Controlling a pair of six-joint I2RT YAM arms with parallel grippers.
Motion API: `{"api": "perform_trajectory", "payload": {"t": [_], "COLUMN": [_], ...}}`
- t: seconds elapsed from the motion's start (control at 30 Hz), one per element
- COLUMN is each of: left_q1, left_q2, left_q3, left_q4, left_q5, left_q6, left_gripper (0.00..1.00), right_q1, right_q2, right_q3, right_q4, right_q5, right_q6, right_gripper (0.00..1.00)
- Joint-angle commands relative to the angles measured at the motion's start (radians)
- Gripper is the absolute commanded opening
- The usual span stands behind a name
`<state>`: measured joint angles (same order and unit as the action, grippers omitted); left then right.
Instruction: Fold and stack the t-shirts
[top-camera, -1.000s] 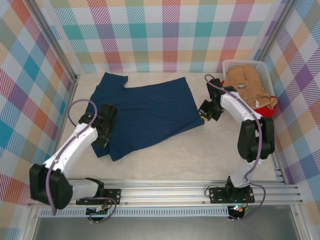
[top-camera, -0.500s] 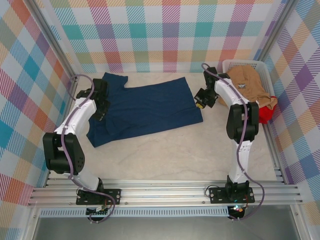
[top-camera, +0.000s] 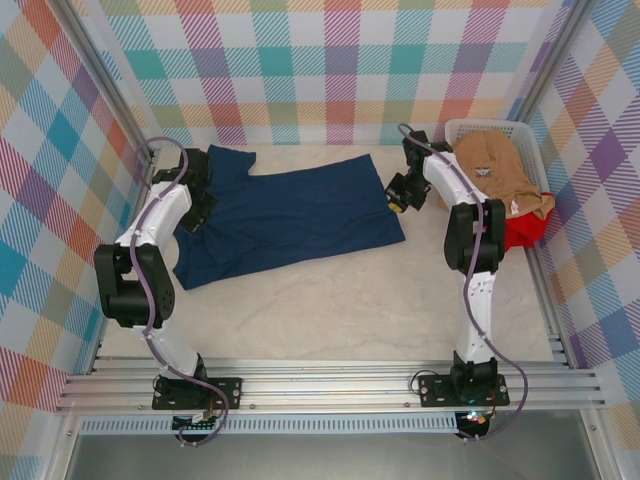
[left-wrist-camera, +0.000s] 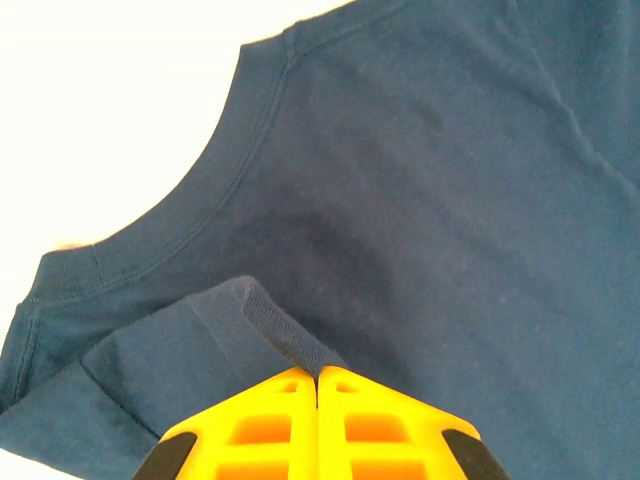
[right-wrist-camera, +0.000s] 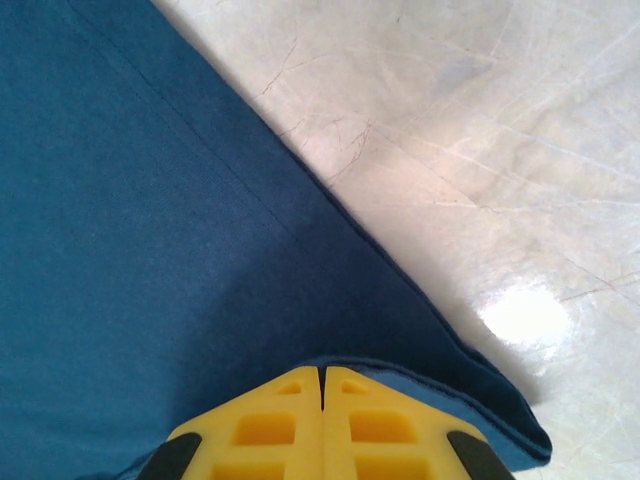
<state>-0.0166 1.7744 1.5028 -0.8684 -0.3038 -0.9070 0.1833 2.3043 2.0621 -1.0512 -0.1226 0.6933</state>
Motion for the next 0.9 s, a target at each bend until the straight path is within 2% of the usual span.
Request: {"api": "perform_trajectory", "payload": {"t": [0.0,0.17,0.87], "left_q1": [0.014,0.015,0.055], "left_q2": [0.006,-0.025,0.048], "left_q3": [0.048,0.028,0.036], "left_q4": [-0.063,-0.117,-0.06], "left_q5": [-0.072,-0.132,-0.132], "left_q6": [0.018,-0.016,0.027], "left_gripper": [0.0,0.0,0.0], "right_q1": [-0.004,-0.005,-0.007], "right_q2": [0.04,0.076,0.21], "right_q3": [0.069,0.142,0.332], "right_q4": [-0.056,-0.106,-0.149], "right_q5": [0.02,0.061,0.003], "right_q6": [-0.017,-0.009,-0.006], "right_gripper": [0.0,0.0,0.0]}}
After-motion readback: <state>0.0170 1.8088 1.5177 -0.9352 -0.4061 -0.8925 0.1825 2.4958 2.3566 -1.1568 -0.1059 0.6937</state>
